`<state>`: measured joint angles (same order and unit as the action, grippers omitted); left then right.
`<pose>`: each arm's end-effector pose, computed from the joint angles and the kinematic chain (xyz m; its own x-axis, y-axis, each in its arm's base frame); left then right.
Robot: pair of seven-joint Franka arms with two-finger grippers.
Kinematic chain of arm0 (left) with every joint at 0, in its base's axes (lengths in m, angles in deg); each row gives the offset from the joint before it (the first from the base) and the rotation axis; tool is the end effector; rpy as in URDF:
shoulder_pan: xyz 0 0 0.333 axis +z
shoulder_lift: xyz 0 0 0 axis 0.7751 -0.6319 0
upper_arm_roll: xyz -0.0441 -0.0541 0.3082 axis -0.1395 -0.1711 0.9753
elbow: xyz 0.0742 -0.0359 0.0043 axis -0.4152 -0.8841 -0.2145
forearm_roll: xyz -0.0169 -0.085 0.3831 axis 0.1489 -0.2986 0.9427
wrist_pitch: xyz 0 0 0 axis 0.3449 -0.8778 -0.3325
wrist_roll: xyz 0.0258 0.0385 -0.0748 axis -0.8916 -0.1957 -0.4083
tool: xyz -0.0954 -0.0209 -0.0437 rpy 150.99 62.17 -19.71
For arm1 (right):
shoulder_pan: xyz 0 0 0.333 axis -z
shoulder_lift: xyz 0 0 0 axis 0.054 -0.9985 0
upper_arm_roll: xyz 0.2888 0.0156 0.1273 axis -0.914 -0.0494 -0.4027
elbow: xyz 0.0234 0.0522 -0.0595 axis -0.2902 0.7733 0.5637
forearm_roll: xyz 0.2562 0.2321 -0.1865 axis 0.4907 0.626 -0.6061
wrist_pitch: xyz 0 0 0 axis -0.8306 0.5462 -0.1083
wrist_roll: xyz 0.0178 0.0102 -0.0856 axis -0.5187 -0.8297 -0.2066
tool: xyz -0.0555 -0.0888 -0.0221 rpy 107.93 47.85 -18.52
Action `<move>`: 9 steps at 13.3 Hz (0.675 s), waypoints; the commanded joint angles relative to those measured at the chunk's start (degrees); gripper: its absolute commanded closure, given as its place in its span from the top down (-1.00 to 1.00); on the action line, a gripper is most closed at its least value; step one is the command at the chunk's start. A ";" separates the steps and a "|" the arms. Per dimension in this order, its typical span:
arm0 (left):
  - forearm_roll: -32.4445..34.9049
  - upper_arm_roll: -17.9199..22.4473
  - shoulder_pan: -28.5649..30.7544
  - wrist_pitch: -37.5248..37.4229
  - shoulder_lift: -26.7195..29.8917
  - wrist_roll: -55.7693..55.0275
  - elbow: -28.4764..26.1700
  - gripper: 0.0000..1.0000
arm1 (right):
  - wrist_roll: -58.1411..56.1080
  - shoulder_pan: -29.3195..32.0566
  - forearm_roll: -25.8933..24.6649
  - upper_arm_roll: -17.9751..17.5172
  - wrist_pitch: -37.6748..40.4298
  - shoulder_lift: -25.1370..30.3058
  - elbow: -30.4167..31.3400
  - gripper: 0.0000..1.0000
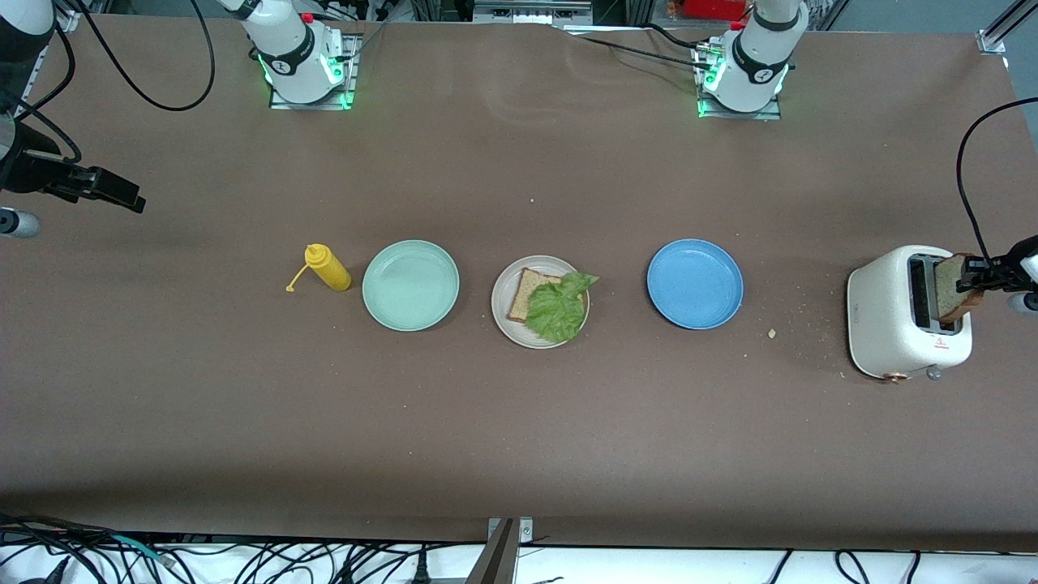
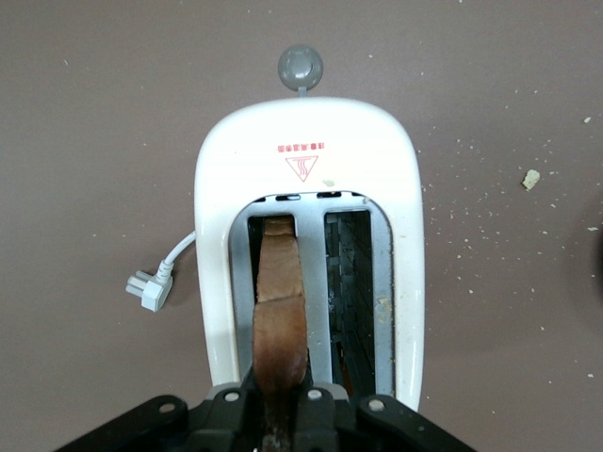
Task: Make sandwich in beige plate with both arms
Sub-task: 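Lower the left gripper onto the toaster bread slice and grasp it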
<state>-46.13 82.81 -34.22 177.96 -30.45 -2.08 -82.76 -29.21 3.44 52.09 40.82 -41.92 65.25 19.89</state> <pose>0.5842 0.2426 0.3861 0.9818 -0.1803 -0.0592 -0.1798 -0.9836 0.0144 0.5552 -0.0319 0.5653 0.9846 -0.1441 -0.0992 -0.1423 -0.9895 0.0249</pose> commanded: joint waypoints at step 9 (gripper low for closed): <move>-2.34 -0.80 -6.65 -25.36 0.47 0.90 16.53 -1.00 | -1.21 0.18 3.68 -0.08 -0.54 -0.41 -1.62 1.00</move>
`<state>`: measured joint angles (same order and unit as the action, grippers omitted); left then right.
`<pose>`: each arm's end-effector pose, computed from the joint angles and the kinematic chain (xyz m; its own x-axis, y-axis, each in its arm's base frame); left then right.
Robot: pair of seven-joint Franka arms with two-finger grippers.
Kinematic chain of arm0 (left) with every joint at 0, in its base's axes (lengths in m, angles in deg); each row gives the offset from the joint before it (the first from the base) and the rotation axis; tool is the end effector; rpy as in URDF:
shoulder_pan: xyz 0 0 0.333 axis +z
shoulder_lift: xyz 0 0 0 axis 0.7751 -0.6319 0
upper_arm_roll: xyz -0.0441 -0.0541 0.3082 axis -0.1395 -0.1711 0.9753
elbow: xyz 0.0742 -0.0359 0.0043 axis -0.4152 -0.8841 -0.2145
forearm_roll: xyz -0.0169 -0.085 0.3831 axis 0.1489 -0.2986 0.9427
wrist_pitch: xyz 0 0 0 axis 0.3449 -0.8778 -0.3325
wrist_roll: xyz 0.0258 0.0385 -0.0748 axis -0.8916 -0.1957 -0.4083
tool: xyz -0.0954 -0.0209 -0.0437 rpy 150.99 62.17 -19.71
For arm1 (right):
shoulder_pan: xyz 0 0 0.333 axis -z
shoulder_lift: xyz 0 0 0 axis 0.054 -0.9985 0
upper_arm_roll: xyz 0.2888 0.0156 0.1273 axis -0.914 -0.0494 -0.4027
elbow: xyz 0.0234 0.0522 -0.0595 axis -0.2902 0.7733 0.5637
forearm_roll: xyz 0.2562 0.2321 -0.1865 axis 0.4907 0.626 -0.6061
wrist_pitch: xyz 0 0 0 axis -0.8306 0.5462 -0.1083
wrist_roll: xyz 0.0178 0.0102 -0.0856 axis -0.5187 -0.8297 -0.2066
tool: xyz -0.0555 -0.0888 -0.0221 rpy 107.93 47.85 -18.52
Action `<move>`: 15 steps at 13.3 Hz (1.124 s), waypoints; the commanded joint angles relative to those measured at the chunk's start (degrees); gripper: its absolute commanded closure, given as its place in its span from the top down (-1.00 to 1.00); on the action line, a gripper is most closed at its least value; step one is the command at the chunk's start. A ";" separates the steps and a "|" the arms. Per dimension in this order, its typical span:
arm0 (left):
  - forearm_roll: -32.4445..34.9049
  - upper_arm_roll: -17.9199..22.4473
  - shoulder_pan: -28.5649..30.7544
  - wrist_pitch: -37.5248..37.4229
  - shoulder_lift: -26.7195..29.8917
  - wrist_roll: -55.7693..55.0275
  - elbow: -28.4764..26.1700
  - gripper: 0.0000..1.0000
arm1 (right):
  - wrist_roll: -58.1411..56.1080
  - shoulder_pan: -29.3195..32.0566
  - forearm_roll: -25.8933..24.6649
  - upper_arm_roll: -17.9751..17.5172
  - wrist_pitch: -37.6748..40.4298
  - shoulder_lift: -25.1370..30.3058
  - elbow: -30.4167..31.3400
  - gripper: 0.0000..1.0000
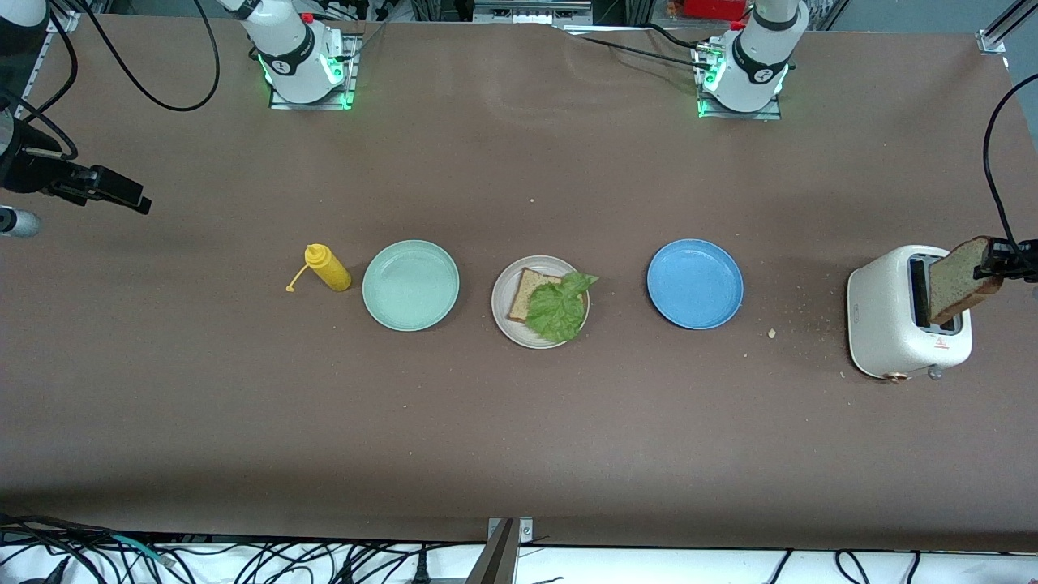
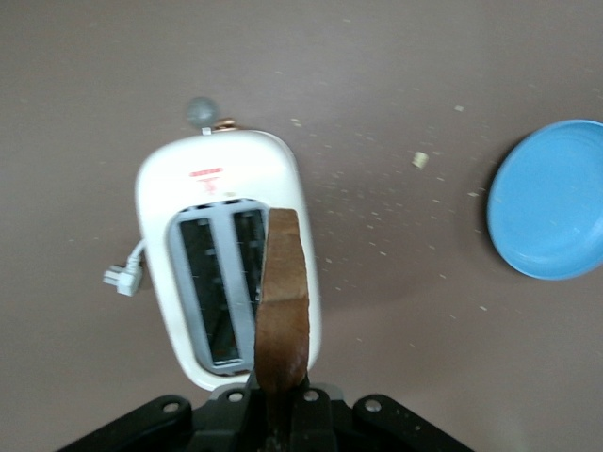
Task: Make sandwich in beige plate with both arms
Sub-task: 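Lift the bread slice out and carry it over the beige plate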
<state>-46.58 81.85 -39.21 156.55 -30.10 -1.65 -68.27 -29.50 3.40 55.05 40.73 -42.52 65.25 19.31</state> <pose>0.6081 0.1780 0.4783 0.9451 -0.2926 -0.1457 -0.2817 -0.9552 0.0912 0.5576 -0.0254 0.5709 0.9869 -0.1385 -0.0833 -0.1413 -0.9896 -0.0284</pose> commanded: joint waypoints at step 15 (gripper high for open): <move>-50.16 -0.18 -21.43 -9.07 -13.49 -16.57 2.23 -1.00 | -0.75 -1.00 1.42 -1.13 -0.38 -1.82 -2.81 1.00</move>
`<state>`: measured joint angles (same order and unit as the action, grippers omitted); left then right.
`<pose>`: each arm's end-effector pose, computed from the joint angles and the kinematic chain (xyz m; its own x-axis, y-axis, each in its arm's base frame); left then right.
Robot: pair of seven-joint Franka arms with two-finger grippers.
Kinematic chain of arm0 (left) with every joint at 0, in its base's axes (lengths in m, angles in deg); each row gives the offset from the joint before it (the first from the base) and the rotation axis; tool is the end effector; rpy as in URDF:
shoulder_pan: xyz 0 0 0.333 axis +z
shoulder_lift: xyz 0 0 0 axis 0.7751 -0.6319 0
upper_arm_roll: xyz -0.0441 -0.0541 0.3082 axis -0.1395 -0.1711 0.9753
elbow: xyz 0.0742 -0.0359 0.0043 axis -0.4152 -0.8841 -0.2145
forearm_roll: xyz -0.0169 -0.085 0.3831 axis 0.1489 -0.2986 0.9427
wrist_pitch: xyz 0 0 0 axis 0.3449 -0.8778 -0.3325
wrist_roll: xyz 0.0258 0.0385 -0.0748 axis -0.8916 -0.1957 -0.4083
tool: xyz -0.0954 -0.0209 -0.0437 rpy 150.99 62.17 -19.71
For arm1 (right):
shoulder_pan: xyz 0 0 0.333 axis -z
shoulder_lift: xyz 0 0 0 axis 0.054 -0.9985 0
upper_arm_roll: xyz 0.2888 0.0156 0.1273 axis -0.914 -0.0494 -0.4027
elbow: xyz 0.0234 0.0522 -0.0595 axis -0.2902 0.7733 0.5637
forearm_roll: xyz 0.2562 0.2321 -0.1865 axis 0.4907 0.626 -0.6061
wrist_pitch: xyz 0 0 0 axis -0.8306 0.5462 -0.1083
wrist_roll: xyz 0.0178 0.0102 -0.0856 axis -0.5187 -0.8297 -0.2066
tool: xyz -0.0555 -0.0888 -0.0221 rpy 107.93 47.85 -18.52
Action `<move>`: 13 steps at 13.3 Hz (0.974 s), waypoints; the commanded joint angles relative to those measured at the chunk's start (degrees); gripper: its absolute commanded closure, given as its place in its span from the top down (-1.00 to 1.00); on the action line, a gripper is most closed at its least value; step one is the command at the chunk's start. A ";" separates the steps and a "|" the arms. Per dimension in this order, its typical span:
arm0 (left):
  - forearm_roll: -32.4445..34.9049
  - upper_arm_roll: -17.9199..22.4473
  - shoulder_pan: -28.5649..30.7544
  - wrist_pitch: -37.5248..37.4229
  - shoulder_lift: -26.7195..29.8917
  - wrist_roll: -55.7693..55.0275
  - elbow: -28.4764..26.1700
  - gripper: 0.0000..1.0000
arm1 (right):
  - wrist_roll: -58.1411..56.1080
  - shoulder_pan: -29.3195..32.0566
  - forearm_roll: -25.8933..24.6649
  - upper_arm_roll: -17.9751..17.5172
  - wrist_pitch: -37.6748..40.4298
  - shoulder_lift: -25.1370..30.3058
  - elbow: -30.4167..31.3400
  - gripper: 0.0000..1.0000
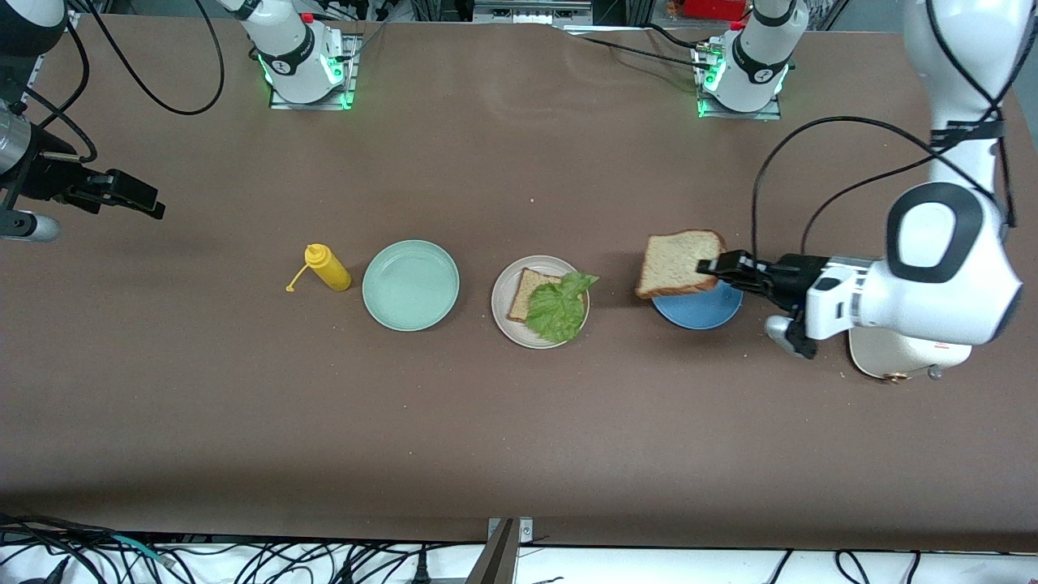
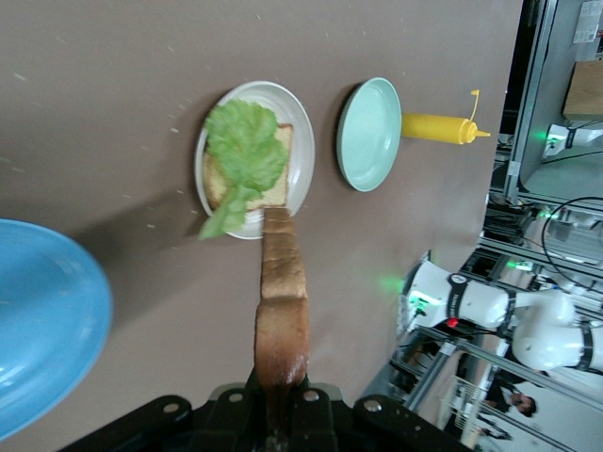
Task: Make sandwich in beige plate with both arms
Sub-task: 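Lift the bread slice out and carry it over the beige plate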
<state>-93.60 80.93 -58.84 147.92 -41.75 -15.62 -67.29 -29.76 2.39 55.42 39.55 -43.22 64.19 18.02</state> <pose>0.6416 -0.1319 0.3810 0.9154 -0.3426 -0.2116 -0.0574 -0.6310 0.7737 0.5657 -0.0035 0.5721 0.9930 -0.0969 -0.0675 -0.0996 -0.9944 -0.0364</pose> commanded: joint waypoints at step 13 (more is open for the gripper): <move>-18.96 0.73 -13.32 18.62 -10.19 -10.97 0.19 -1.00 | 0.13 -1.05 1.06 0.14 0.32 -0.75 -1.69 1.00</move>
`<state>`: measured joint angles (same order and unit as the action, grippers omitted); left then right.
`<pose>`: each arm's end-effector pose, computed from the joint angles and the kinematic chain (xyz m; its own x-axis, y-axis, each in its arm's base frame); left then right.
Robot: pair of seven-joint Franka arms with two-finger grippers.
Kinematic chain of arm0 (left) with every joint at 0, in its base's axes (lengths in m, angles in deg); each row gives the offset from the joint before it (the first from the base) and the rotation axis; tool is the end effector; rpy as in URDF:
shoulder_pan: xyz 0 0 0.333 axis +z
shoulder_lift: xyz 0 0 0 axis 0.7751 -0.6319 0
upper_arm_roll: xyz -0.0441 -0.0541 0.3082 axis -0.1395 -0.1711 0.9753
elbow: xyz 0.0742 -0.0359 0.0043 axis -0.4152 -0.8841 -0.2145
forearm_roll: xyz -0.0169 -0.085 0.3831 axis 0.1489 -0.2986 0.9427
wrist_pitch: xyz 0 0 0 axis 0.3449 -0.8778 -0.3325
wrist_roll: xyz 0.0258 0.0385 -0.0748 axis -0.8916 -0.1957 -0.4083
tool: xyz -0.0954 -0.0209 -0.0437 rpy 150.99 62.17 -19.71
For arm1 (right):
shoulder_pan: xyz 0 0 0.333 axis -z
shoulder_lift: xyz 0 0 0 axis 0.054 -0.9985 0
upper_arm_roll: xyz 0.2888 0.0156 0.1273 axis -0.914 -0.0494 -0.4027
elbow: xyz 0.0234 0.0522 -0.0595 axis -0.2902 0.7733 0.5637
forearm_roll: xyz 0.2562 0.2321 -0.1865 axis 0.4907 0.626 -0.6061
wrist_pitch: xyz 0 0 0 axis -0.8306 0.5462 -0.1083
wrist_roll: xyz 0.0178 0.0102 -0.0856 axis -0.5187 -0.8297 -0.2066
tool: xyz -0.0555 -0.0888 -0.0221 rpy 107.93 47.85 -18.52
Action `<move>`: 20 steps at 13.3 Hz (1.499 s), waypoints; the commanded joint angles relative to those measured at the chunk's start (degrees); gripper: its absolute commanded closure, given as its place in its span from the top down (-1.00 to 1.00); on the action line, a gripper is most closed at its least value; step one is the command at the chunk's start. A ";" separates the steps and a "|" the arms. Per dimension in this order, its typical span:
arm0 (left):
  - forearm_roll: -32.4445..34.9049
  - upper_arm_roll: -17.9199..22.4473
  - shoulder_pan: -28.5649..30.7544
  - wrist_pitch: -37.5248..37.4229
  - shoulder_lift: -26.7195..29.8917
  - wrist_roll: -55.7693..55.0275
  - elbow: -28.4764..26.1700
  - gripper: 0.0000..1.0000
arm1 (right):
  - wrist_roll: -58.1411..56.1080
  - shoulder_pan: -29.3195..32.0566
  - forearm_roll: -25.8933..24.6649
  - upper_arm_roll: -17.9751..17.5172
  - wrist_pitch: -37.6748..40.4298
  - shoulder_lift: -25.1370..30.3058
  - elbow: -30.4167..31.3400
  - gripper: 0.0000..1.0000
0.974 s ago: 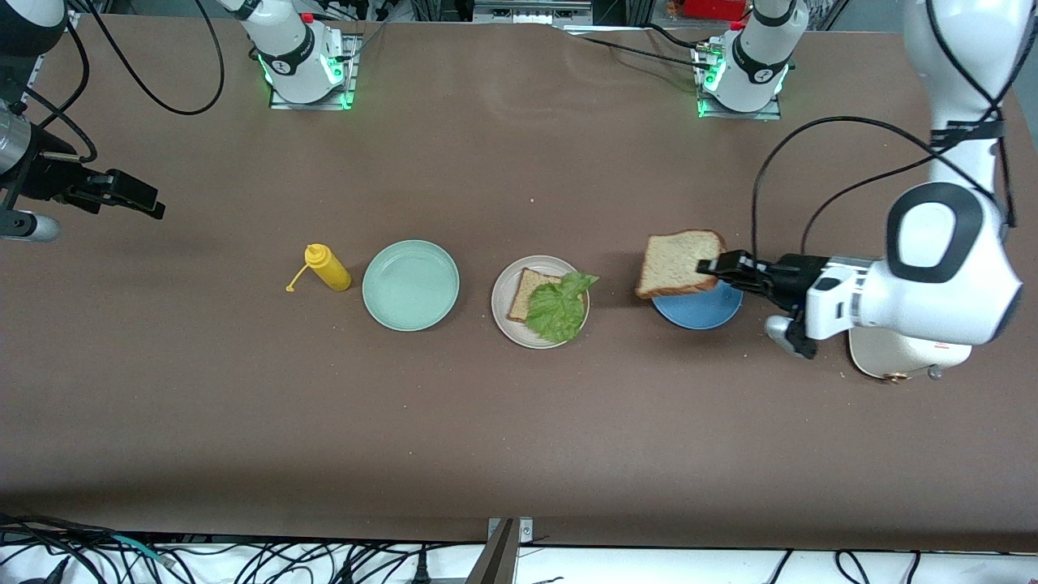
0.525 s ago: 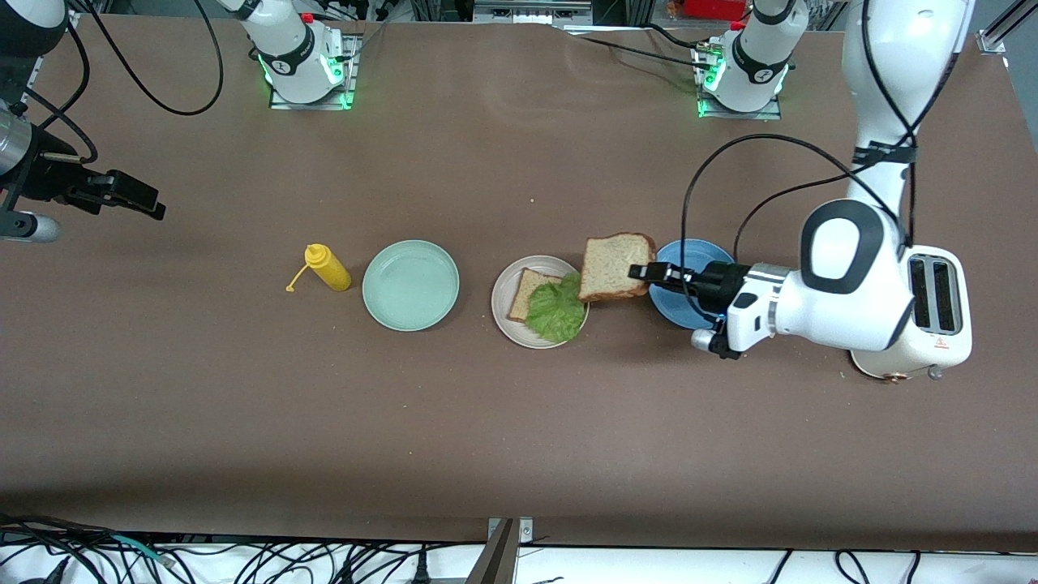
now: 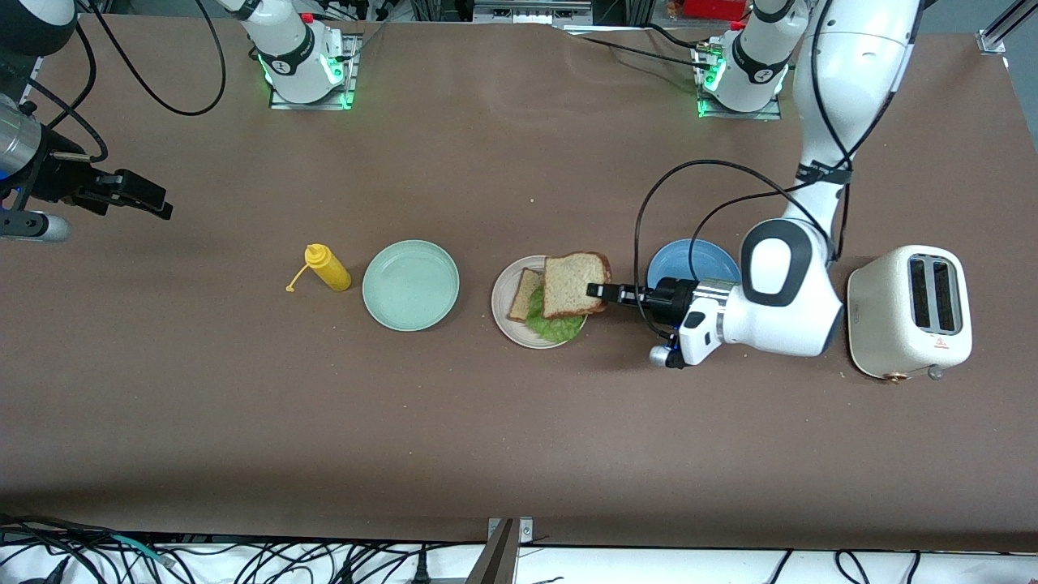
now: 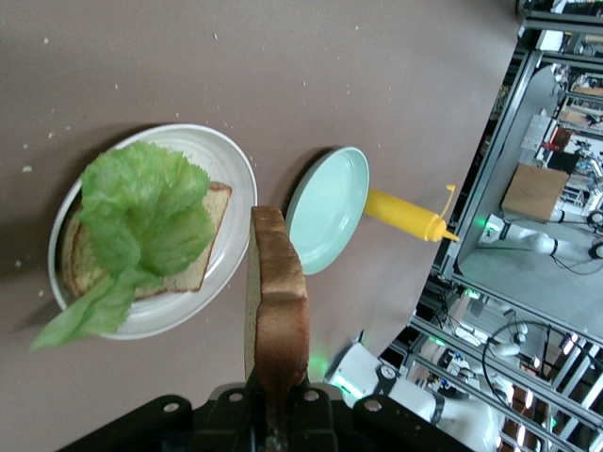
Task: Make sandwich in beige plate with both arms
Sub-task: 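Lift the bread slice out and carry it over the beige plate, then lower the bread onto the lettuce and open the left gripper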
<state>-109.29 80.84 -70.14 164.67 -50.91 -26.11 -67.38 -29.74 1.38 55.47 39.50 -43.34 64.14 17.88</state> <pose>0.6476 -0.2613 0.2912 0.9350 -0.1311 -0.3295 0.1981 -0.5775 0.7920 0.5663 0.0071 0.5730 0.9948 -0.0790 -0.0640 -0.0815 -0.9960 -0.0375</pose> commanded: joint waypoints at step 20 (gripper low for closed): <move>-2.57 1.17 -4.84 7.15 -6.94 7.44 -1.04 1.00 | 0.11 -0.05 1.00 0.19 0.44 -0.70 -1.55 1.00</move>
<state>-111.55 81.91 -74.98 171.55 -58.09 -20.31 -67.87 -29.73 1.39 55.48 39.52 -43.35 64.13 17.86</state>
